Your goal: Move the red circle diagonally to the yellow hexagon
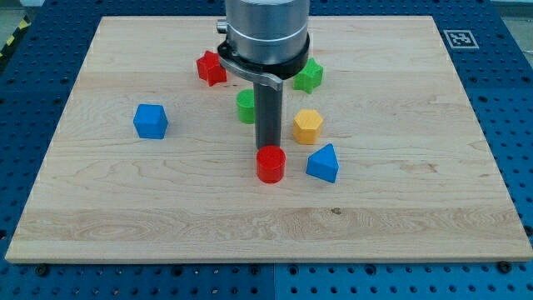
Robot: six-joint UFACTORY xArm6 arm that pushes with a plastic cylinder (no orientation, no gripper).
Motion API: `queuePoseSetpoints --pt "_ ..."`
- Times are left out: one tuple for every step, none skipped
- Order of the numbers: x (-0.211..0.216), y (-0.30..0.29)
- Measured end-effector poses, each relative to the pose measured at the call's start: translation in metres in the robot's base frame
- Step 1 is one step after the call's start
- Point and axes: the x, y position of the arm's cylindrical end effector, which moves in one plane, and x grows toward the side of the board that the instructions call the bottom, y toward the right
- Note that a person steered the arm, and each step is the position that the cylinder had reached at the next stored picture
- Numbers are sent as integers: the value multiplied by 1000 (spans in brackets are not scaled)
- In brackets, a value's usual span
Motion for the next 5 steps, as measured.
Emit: queuePoseSetpoints --pt "3 15" --pt "21 24" --pt "32 24" --pt "33 24" --pt "40 32"
